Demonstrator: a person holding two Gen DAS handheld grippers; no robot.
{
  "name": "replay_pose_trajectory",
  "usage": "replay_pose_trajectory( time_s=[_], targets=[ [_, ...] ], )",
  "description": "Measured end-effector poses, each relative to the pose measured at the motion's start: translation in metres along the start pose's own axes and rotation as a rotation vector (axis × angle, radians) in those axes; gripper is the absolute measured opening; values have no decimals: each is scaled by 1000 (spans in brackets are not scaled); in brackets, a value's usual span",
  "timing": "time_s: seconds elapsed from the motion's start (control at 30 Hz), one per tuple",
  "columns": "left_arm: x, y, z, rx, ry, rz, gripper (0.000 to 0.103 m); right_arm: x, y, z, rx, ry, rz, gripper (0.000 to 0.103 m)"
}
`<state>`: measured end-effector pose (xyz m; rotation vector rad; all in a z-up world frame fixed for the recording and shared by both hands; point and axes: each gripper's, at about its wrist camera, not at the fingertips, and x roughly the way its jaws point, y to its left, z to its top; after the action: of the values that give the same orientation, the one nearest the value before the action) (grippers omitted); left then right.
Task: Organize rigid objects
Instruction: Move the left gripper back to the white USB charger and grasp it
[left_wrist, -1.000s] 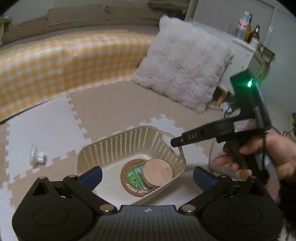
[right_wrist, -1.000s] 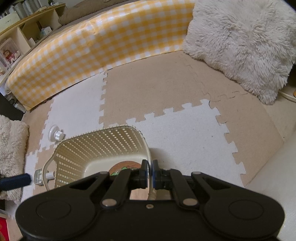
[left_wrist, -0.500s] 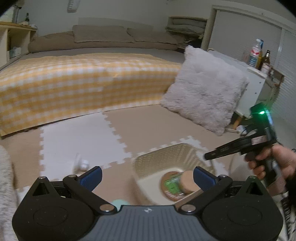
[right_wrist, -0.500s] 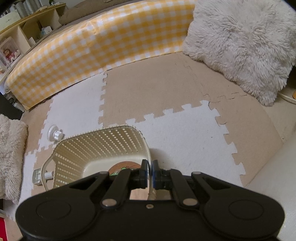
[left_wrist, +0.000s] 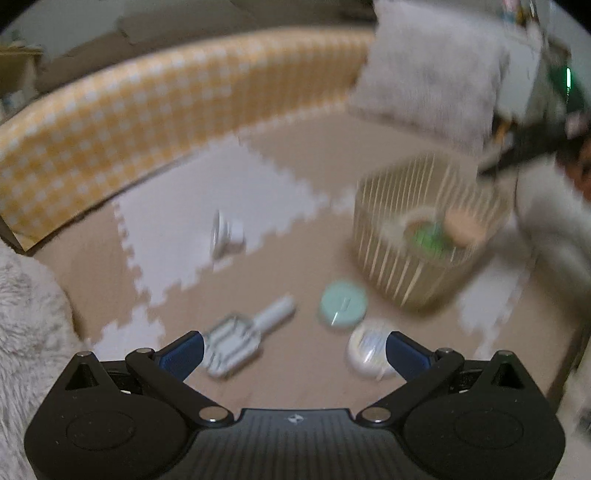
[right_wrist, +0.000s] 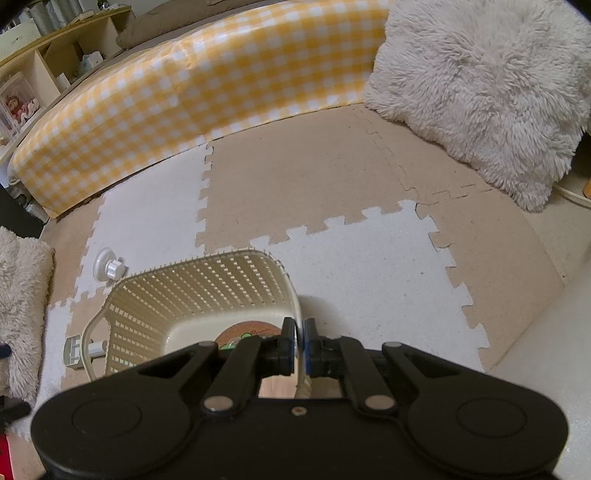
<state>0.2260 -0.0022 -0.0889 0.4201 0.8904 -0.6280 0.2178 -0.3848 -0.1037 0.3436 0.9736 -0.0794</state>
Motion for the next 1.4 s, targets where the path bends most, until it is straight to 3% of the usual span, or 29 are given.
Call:
replay_pose_trajectory(
  time_s=[0.27, 0.63, 0.97, 1.2, 1.4],
  targets=[
    [30, 2, -32, 179, 230, -26, 103, 1, 0, -1, -2, 9, -2, 5],
    [45, 25, -58, 181, 407, 34, 103, 1, 1, -2, -14, 14, -9, 5],
    [68, 0, -56, 285, 414, 44, 103, 2, 4, -2, -22, 18, -14, 5],
    [73, -15, -45, 220, 399, -65, 103, 2, 4, -2, -23, 20, -15, 5],
    [76, -6, -39, -43, 428, -152, 102, 3, 4, -2, -26, 22, -16, 5]
  ],
)
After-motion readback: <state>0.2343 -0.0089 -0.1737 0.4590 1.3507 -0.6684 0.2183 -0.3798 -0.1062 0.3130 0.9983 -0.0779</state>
